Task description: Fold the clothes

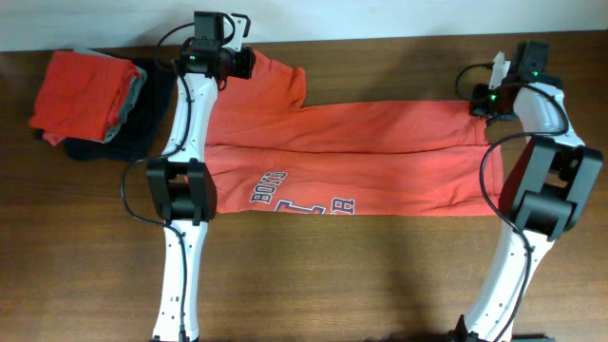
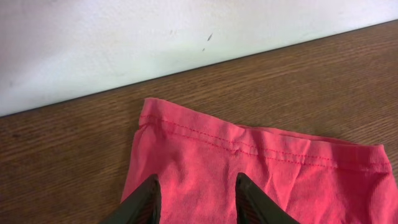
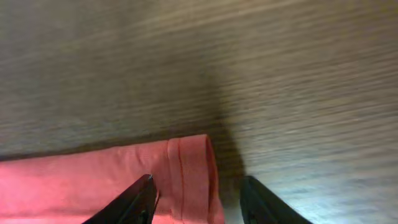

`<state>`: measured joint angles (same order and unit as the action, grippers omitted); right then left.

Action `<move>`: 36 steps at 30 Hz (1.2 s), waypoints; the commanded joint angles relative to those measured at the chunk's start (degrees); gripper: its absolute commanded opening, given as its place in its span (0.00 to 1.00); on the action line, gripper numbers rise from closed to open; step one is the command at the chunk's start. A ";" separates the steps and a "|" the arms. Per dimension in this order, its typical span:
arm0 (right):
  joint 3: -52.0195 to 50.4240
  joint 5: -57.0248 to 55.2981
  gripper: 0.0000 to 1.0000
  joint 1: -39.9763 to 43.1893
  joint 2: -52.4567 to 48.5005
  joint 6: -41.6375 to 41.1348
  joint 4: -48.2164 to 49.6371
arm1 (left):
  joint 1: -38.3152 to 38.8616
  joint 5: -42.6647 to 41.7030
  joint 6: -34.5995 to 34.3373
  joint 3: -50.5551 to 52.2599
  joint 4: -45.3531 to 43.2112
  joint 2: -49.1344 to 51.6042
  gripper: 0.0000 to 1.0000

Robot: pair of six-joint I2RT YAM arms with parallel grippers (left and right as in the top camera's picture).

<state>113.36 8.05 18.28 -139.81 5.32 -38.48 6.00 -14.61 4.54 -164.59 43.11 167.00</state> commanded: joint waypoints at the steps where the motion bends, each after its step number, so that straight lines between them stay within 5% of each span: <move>1: 0.44 2.51 0.49 -0.33 -1.51 0.46 0.37 | 0.02 -0.61 0.35 -1.11 0.02 -2.75 0.39; 16: 0.44 6.34 0.03 -0.31 -1.88 0.44 4.07 | -0.04 0.07 2.93 -1.09 -0.22 -2.71 0.44; 25: 0.44 6.34 0.04 -0.33 -1.90 0.44 3.32 | 0.02 1.66 2.86 -0.33 -4.50 0.15 0.66; 36: 0.44 6.34 0.04 -0.33 -1.90 0.44 2.80 | 1.55 1.88 5.07 -0.33 -5.20 3.69 0.64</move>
<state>113.43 13.67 18.28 -140.75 6.00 -35.09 6.35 -13.06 6.96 -164.59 37.32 168.79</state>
